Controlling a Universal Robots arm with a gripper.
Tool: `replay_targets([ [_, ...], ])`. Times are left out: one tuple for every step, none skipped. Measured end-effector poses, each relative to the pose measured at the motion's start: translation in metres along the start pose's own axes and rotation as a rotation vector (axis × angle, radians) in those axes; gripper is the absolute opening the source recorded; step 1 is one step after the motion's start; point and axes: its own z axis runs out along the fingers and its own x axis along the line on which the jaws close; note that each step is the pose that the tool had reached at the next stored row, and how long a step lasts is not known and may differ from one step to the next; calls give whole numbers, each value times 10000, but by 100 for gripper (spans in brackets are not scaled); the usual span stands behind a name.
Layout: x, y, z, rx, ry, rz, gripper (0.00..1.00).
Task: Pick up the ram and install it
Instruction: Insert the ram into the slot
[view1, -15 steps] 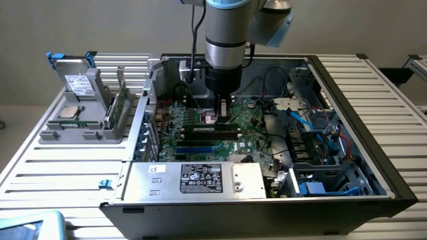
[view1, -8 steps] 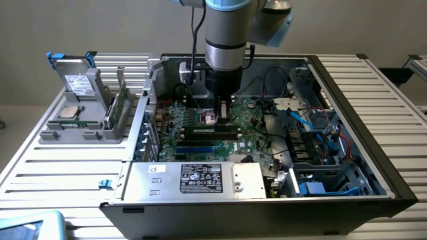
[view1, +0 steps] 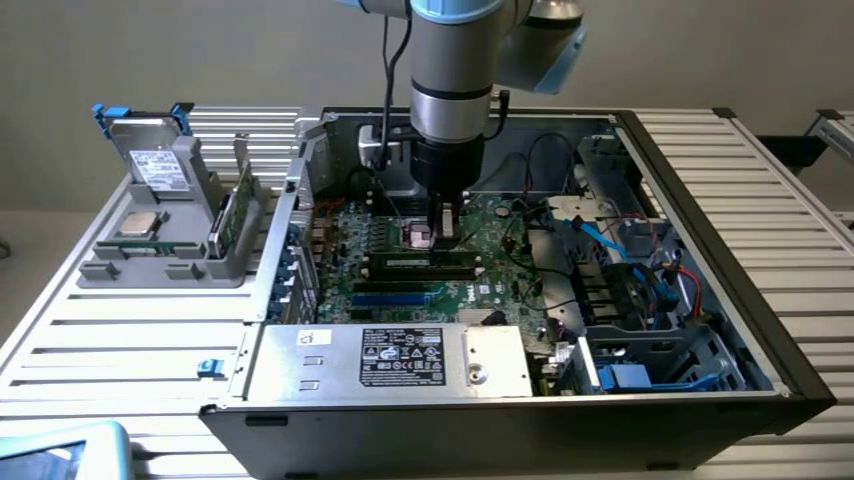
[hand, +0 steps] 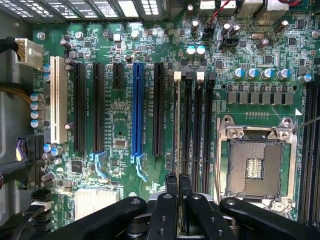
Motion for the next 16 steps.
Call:
replay_targets([
  [0,0,1,0,0,-1,13],
  [1,0,2,1,-2,0,13],
  [7,0,3,2,-4,5,13],
  [7,0,4,-1,-3,27,13],
  [7,1,3,-6,-1,62,13],
  [8,0,4,-9,-2,90,13],
  [8,0,5,-11,-2,112,13],
  [8,0,7,-14,-3,143,13],
  [8,0,9,-15,-4,156,13],
  [7,0,11,-16,-4,156,13],
  [7,0,13,-16,-3,158,13],
  [7,0,14,-16,-3,158,13],
  [8,0,16,-16,-4,159,13],
  [10,-1,18,-15,-6,159,13],
  [11,-2,19,-15,-6,160,13],
  [12,-3,20,-17,-4,166,13],
])
